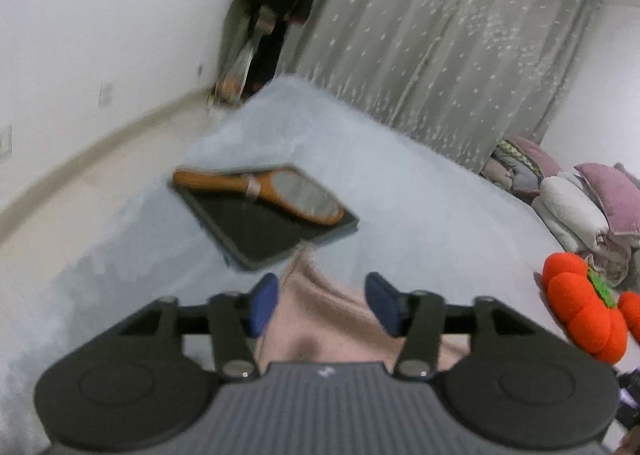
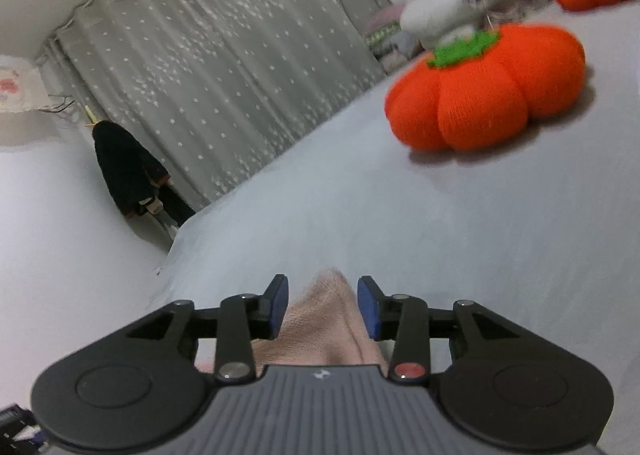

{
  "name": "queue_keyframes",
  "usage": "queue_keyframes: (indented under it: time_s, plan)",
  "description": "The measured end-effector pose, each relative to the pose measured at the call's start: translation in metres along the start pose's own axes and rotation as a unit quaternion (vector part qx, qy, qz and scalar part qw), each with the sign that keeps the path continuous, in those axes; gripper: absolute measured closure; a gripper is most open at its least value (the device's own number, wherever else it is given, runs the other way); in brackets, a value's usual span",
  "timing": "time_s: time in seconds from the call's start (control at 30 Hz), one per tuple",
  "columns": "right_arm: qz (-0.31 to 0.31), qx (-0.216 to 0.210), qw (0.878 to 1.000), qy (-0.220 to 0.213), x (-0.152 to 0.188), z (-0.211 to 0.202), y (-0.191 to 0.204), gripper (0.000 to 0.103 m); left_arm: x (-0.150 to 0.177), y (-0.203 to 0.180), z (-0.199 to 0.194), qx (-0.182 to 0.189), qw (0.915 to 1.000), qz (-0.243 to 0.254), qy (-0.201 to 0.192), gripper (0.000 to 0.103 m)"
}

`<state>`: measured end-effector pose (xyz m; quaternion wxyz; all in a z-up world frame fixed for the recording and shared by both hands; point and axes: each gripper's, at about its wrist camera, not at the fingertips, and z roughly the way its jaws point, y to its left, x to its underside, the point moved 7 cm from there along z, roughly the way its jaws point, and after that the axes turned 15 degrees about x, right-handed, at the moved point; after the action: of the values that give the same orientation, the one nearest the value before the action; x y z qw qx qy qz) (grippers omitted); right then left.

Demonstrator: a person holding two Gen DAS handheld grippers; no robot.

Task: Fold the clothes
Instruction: 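Fold the hem over toward the collar and open both grippers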

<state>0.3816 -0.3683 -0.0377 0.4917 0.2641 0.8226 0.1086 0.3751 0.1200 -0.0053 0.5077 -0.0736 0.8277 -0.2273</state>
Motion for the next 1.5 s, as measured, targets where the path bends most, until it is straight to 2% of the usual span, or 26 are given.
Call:
queue_keyframes:
  time_s: [0.1,0.2,0.3,0.4,0.53,0.6,0.63,0.67,0.73,0.8,1.0,1.23,1.5]
  plan:
    - [-0.044,-0.007,0.999,-0.022,0.006,-0.022,0.02,0.064,0.003,-0.027,-0.015,0.015,0.999,0.04,-0.011,0.037]
    - [-0.114,-0.018,0.993,-0.027,0.03,-0.033,0.054,0.064,0.024,-0.058,-0.009,0.045,0.9951,0.085,0.02,0.041]
    - [-0.184,-0.018,0.983,-0.016,0.063,-0.027,0.084,0.064,0.055,-0.081,0.012,0.047,0.9862,0.148,0.058,0.049]
    - [-0.238,-0.008,0.971,0.004,0.094,-0.011,0.105,0.064,0.085,-0.089,0.039,0.033,0.9767,0.196,0.08,0.05]
    - [-0.235,0.005,0.972,0.01,0.11,0.018,0.094,0.067,0.093,-0.077,0.05,0.026,0.9767,0.197,0.08,0.047]
    - [-0.211,-0.001,0.977,0.016,0.11,0.03,0.082,0.07,0.096,-0.07,0.055,0.023,0.977,0.197,0.08,0.047]
    - [-0.187,-0.006,0.982,0.02,0.107,0.034,0.075,0.077,0.098,-0.067,0.058,0.021,0.9771,0.196,0.079,0.047]
    - [-0.158,-0.009,0.987,0.024,0.102,0.038,0.067,0.089,0.1,-0.064,0.06,0.02,0.9773,0.196,0.079,0.047]
    - [-0.1,-0.018,0.994,0.033,0.094,0.043,0.05,0.099,0.103,-0.058,0.065,0.017,0.9775,0.195,0.079,0.047]
    - [-0.066,-0.027,0.996,0.046,0.089,0.047,0.04,0.103,0.107,-0.051,0.07,0.014,0.9778,0.194,0.078,0.047]
    - [-0.103,-0.003,0.994,0.031,0.089,0.038,0.048,0.103,0.108,-0.042,0.073,0.012,0.9787,0.19,0.077,0.046]
    - [-0.138,0.019,0.99,0.009,0.089,0.023,0.058,0.097,0.105,-0.041,0.081,0.015,0.9797,0.185,0.077,0.046]
    - [-0.2,0.07,0.977,-0.003,0.083,0.005,0.059,0.095,0.105,-0.037,0.081,0.021,0.9814,0.176,0.074,0.046]
